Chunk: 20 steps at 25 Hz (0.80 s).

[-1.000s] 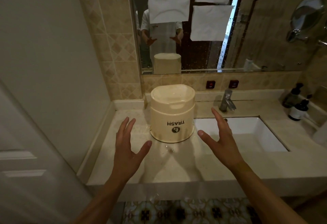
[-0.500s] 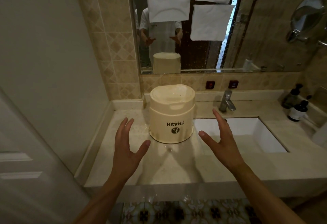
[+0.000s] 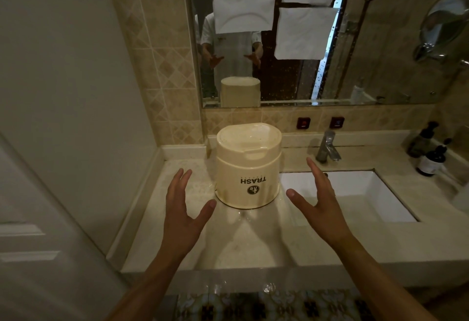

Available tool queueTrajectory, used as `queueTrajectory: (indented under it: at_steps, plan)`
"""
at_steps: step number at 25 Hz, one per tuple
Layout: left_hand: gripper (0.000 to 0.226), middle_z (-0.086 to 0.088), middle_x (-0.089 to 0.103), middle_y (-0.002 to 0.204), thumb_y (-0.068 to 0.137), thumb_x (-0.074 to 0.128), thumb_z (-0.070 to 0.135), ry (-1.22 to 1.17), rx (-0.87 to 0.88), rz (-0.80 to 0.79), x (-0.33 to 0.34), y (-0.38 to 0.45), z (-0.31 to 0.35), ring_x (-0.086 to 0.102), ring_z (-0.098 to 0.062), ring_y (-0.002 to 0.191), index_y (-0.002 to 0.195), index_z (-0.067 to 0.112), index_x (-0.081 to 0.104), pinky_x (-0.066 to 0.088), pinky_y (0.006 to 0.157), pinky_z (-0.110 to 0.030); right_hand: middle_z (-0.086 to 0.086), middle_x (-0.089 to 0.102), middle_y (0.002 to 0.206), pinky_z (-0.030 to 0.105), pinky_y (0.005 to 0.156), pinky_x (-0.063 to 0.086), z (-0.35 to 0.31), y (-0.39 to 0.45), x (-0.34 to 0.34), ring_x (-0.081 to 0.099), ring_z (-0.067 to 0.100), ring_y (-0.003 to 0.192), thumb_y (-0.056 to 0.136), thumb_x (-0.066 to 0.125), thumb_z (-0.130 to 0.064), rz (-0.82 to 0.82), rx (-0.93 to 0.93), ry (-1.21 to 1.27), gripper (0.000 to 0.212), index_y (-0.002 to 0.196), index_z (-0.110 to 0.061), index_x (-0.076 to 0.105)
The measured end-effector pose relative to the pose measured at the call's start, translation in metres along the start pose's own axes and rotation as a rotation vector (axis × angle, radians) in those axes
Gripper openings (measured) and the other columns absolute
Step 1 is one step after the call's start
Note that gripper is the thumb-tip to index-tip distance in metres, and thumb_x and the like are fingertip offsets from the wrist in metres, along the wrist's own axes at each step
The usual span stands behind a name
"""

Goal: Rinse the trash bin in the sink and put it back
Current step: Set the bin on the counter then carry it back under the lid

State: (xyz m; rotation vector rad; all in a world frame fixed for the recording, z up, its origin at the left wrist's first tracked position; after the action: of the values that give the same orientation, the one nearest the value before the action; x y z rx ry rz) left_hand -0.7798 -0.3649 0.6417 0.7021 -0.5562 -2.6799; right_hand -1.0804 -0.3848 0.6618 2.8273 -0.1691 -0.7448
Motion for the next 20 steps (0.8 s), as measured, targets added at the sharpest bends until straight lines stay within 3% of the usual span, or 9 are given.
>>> queueTrajectory:
  at_steps: [9, 13, 17, 20]
  plan:
    - [0.079, 0.015, 0.020, 0.158, 0.077, 0.061, 0.061, 0.006, 0.014, 0.003, 0.0006, 0.0030, -0.0057, 0.020, -0.004, 0.145, 0.146, 0.039, 0.030, 0.028, 0.113, -0.040, -0.019, 0.015, 0.160, 0.037, 0.111, 0.017, -0.0001, 0.0016, 0.0050, 0.007, -0.004, 0.135, 0.076, 0.061, -0.060, 0.002, 0.013, 0.000, 0.088, 0.150, -0.048, 0.015]
    - [0.079, 0.013, 0.021, 0.158, 0.076, 0.061, 0.060, -0.011, 0.021, 0.006, -0.0008, 0.0046, -0.0070, 0.020, -0.005, 0.145, 0.146, 0.037, 0.031, 0.027, 0.112, -0.033, -0.018, 0.015, 0.161, 0.041, 0.113, 0.020, 0.0019, 0.0035, 0.0056, 0.009, -0.002, 0.137, 0.077, 0.063, -0.059, 0.006, 0.016, -0.004, 0.087, 0.150, -0.048, 0.015]
    - [0.078, 0.013, 0.021, 0.159, 0.077, 0.062, 0.059, -0.019, 0.032, 0.008, -0.0013, 0.0056, -0.0082, 0.020, -0.007, 0.146, 0.146, 0.038, 0.031, 0.027, 0.112, -0.035, -0.018, 0.016, 0.161, 0.044, 0.115, 0.021, 0.0025, 0.0044, 0.0062, 0.011, -0.001, 0.138, 0.077, 0.062, -0.058, 0.010, 0.015, -0.003, 0.087, 0.150, -0.049, 0.015]
    - [0.079, 0.013, 0.021, 0.158, 0.076, 0.062, 0.059, -0.025, 0.027, 0.003, -0.0022, 0.0049, -0.0083, 0.021, -0.007, 0.145, 0.146, 0.036, 0.031, 0.027, 0.108, -0.023, -0.019, 0.016, 0.160, 0.046, 0.115, 0.021, 0.0044, 0.0036, 0.0084, 0.010, 0.000, 0.140, 0.077, 0.063, -0.059, 0.005, 0.021, -0.004, 0.086, 0.148, -0.052, 0.015]
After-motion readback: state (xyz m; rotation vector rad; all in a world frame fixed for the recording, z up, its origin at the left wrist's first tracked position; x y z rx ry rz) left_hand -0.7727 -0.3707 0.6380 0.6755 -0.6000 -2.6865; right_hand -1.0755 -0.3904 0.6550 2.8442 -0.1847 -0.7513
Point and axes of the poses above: each hand's wrist, its own y-axis towards the middle knuckle, its own x-axis out of the palm, z = x × y, the point moved 4 cm from there along y, towards the middle knuckle
